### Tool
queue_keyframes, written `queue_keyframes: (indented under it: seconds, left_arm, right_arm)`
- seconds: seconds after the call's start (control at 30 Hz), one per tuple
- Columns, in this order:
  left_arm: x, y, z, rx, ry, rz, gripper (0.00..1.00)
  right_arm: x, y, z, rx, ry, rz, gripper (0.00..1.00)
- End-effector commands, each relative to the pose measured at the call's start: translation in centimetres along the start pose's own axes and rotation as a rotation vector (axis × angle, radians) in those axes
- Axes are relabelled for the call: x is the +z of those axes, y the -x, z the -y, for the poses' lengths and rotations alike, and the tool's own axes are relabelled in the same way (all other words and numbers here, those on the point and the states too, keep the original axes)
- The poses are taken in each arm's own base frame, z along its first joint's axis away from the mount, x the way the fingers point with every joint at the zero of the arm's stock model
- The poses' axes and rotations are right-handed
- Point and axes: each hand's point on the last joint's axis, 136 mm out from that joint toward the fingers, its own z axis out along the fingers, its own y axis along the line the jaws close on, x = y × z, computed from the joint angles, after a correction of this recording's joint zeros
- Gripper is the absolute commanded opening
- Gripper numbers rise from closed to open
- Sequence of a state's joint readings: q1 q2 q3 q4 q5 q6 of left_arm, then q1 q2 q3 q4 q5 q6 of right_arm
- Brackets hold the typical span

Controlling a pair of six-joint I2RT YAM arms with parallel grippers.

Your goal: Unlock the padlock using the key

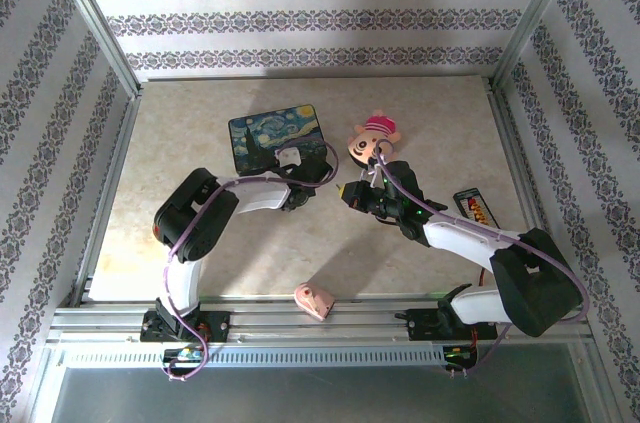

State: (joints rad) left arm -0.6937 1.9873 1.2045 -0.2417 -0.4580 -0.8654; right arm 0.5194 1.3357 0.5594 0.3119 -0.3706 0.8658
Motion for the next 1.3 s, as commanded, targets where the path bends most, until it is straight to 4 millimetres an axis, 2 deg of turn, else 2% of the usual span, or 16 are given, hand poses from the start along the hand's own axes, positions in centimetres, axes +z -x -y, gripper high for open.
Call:
queue_keyframes:
  seconds: [0.0, 0.37, 0.63, 0.9, 1.0, 1.13, 1.27]
  left_arm:
    - [0.0, 0.5, -0.7, 0.013, 0.055, 0.015, 0.56]
    - [-0.6, 0.3, -2.3, 0.006, 0.082, 0.018, 0.44]
    - [-1.2, 0.5, -2.4, 0.003, 0.064, 0.021, 0.39]
    - [-0.9, 0.3, -2.1, 0.012, 0.058, 0.015, 0.35]
    - [-0.6, 0.1, -2.2, 0.014, 0.064, 0.007, 0.36]
    - [-0.4, 0.0, -2.1, 0.012, 0.066, 0.004, 0.41]
    - [-0.2, 0.2, -2.2, 0.009, 0.070, 0.007, 0.40]
  right_arm:
    - [-0.4, 0.4, -0.5, -0.015, 0.021, 0.030, 0.00]
    - [-0.4, 0.3, -0.5, -0.015, 0.019, 0.032, 0.00]
    - [-0.2, 0.3, -0.7, -0.015, 0.021, 0.031, 0.00]
    - [-0.1, 0.4, -1.1, -0.017, 0.029, 0.027, 0.00]
    - [0.0, 0.5, -1.1, -0.019, 0.030, 0.027, 0.00]
    - [0.1, 0.4, -1.2, -0.019, 0.032, 0.023, 0.00]
    - [0.2, 0.4, -1.2, -0.020, 0.031, 0.022, 0.00]
